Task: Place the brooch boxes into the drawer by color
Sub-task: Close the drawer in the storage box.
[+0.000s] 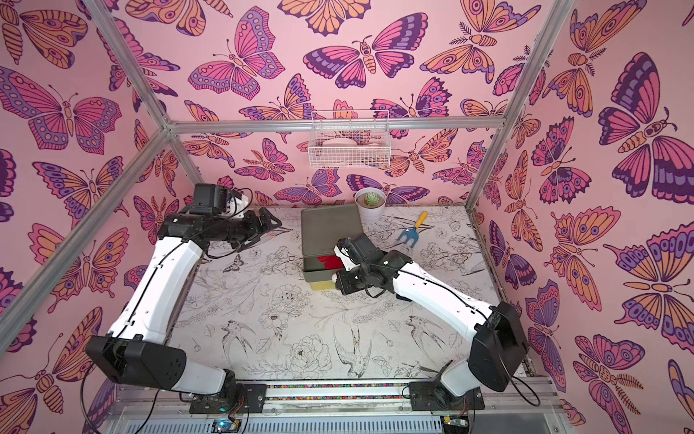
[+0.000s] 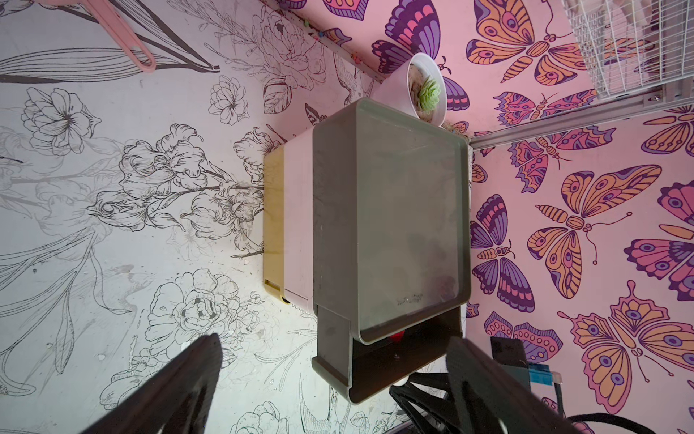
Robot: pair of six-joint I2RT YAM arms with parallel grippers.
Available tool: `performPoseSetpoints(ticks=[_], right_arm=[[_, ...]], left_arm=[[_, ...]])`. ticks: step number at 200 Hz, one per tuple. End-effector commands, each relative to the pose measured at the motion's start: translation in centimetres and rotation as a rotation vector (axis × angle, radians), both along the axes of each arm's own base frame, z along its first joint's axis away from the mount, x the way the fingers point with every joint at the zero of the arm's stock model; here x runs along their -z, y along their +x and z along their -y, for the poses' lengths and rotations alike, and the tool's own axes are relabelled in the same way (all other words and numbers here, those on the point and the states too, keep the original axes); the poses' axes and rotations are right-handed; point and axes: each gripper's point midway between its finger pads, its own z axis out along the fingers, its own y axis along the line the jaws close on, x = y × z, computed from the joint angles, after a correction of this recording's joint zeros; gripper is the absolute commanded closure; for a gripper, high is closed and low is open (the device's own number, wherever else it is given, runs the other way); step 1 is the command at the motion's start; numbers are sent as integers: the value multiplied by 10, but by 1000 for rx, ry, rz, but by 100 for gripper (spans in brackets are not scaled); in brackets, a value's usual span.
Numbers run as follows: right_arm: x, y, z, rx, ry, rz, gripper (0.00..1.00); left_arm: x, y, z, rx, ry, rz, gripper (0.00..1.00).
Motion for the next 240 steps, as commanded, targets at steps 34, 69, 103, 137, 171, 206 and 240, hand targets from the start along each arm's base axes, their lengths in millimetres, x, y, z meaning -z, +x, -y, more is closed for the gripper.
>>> performPoseSetpoints(ticks=[34, 69, 103, 137, 171, 206, 240], right_arm=[[-1, 44, -12, 43, -5, 117, 81], [-1, 62, -18, 68, 20, 158, 81], [-3, 74, -23, 71, 26, 184, 82], [-2, 80, -31, 57, 38, 189, 82], [4, 82, -41, 59, 74, 165, 81], [3, 85, -52, 43, 94, 156, 81], [-7, 73, -49, 24, 105, 155, 78]], left_arm=[[4, 0, -6, -3, 21, 7, 0], [5, -2, -7, -5, 22, 4, 0], [6, -4, -8, -7, 24, 2, 0], [8, -6, -9, -10, 27, -1, 0], [9, -6, -10, -13, 33, -2, 0], [9, -7, -11, -13, 33, -2, 0], [10, -8, -13, -19, 34, -3, 0]])
